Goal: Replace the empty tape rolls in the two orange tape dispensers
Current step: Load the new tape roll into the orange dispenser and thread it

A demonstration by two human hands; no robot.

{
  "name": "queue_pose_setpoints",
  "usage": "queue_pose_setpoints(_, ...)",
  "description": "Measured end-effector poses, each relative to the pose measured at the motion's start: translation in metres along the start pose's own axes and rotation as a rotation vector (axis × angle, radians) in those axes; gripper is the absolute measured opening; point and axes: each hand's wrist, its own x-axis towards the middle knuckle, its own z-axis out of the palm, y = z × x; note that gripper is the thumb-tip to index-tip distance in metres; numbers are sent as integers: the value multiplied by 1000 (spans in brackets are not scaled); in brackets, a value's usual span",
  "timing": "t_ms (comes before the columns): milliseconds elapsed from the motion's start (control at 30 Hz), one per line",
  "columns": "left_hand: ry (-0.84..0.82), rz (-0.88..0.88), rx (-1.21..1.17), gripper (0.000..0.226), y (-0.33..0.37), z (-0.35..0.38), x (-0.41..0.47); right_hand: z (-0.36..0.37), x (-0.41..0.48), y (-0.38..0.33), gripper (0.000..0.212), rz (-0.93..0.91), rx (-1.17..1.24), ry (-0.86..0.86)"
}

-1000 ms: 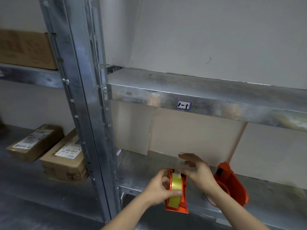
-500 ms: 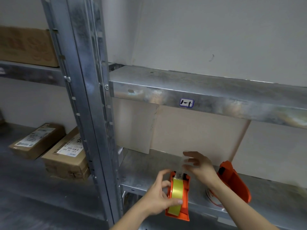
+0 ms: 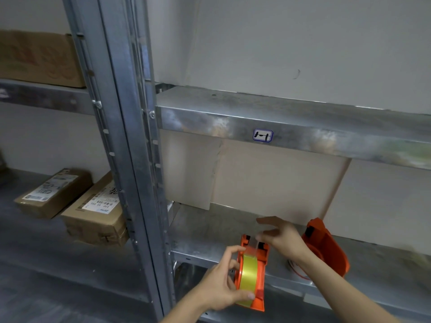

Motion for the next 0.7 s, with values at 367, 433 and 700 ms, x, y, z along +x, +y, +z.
queue_pose_setpoints(367, -32, -12, 98, 97, 6, 0, -12, 5, -8, 5, 44, -2, -40, -58)
queue_pose_setpoints(433, -45, -15, 104, 99, 6, -1, -13, 6, -9, 5, 45, -1, -40, -61)
queue_pose_setpoints(700, -28, -35, 211, 107, 7, 3, -17, 9, -15, 12, 47, -21, -71, -5)
